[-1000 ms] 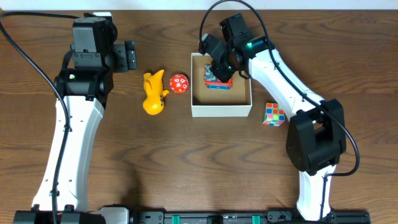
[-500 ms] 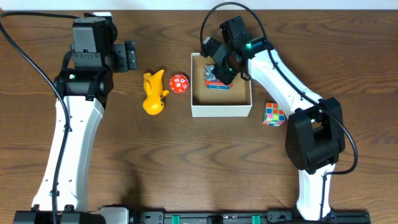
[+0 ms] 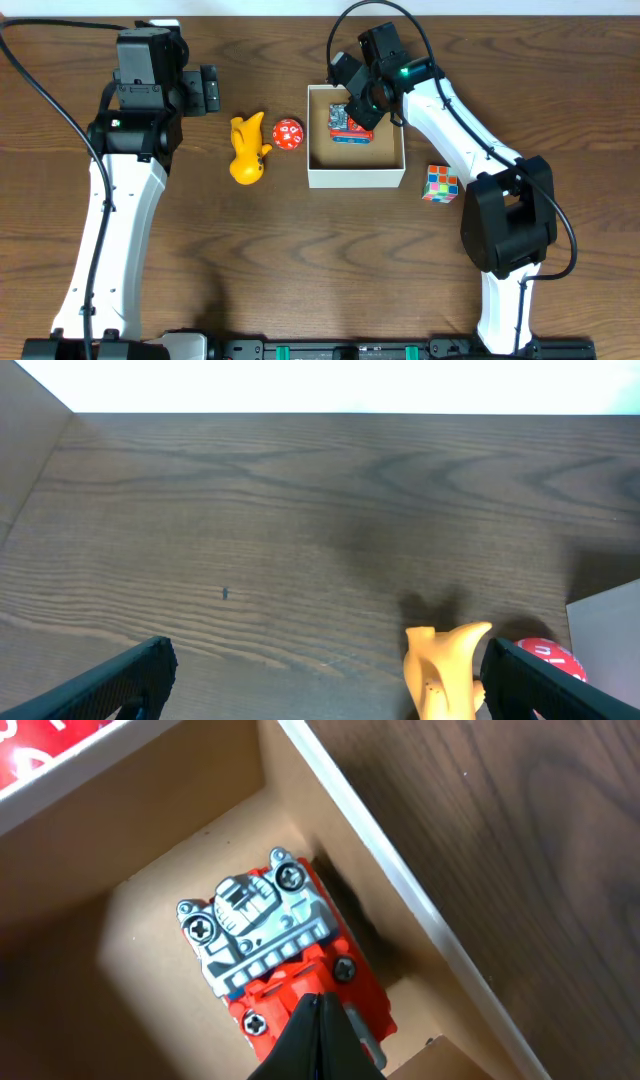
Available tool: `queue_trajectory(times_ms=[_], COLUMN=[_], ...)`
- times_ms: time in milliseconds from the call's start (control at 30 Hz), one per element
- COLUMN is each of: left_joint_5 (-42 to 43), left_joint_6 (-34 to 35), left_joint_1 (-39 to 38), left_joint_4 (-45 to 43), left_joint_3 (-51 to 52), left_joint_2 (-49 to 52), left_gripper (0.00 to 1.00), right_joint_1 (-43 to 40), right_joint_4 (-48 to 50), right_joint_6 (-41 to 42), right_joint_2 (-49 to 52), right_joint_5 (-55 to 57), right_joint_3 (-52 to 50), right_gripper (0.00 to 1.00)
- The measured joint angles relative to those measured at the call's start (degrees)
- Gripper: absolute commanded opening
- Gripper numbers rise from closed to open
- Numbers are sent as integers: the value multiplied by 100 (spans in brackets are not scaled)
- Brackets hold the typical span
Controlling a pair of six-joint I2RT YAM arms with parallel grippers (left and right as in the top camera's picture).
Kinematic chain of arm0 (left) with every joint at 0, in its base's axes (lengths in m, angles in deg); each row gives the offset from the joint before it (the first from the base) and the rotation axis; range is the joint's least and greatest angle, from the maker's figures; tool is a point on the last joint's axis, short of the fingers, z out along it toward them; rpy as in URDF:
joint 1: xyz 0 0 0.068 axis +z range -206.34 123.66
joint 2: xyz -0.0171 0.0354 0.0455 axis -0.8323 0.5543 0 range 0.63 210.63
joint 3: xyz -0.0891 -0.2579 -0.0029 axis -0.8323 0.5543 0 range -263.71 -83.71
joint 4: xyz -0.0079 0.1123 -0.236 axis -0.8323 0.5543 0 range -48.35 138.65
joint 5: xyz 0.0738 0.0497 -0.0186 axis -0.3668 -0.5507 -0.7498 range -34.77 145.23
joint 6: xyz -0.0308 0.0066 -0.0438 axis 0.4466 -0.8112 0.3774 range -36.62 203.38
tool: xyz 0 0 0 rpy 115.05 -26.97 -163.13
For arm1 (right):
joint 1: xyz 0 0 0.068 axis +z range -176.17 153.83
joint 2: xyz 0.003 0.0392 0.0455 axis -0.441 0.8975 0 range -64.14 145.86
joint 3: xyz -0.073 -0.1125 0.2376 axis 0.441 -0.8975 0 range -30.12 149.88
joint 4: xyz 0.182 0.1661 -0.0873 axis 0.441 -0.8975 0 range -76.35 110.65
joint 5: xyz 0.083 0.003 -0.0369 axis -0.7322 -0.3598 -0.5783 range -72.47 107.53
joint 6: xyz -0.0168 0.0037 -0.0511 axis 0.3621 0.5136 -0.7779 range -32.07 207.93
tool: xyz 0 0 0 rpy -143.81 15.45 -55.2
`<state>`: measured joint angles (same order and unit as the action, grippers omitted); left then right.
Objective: Pack container
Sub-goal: 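Lower the red toy robot into the box with the right gripper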
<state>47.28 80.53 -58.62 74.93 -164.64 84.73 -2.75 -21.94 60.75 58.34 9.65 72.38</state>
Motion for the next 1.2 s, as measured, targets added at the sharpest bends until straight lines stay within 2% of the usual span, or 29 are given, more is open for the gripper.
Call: queue_trajectory(times_ms=[567,1200], left_joint_5=[2,0], left_joint_6=[0,0], left_joint_1=[0,0], left_joint_4=[0,0], left_joint_3=[0,0], left_joint_2=[0,0], left_gripper=[98,98], right_joint_1=[0,-68], right_joint_4=[-31,-466], right_joint_6=[107,92], right_joint_2=[92,90], right_joint_5=[55,1104], right_joint_3=[-2,136], right_gripper=[1,1])
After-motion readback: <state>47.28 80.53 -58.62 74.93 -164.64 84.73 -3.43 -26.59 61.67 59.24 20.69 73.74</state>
